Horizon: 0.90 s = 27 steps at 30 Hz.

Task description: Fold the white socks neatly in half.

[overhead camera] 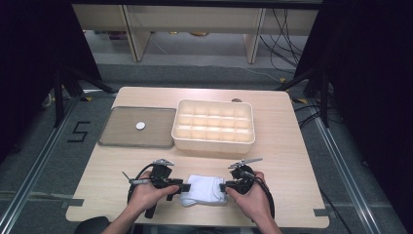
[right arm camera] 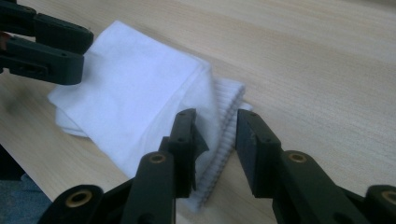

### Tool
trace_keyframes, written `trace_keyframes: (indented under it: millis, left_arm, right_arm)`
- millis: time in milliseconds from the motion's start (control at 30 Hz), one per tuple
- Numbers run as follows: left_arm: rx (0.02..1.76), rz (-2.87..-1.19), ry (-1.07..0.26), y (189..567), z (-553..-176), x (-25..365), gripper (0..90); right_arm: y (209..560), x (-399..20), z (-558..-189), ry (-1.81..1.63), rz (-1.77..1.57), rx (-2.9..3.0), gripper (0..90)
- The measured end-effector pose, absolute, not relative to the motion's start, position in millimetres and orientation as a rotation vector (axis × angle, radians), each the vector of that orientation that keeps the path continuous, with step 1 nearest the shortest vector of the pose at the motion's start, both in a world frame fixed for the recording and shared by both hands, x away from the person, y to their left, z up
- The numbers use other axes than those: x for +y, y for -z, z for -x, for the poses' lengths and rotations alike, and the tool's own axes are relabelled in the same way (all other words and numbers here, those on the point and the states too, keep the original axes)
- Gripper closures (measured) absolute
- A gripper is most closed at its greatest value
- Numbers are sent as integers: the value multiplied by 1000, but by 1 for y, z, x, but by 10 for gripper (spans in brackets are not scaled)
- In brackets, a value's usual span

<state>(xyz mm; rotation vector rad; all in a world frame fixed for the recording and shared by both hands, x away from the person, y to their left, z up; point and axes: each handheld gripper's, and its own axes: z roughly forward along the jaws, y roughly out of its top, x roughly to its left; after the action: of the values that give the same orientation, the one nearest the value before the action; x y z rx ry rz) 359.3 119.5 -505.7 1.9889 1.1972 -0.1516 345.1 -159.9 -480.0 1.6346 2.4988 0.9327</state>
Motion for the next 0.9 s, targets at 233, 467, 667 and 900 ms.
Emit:
trace_keyframes:
  millis: [233,467,667,900]
  left_arm:
    - [1226,-1991,186,508,-363,113,648]
    - [1234,-1988,196,511,-363,112,767]
    - [1219,-1981,186,509,-362,111,835]
    - [1206,-1977,187,500,-361,112,837]
  right_arm:
    - [482,-161,-346,-938,-1612,2510,712]
    - [482,-160,-345,-932,-1619,2502,722]
    - [484,-160,-346,-906,-1584,2518,734]
    - [483,-158,-345,-924,-1617,2517,748]
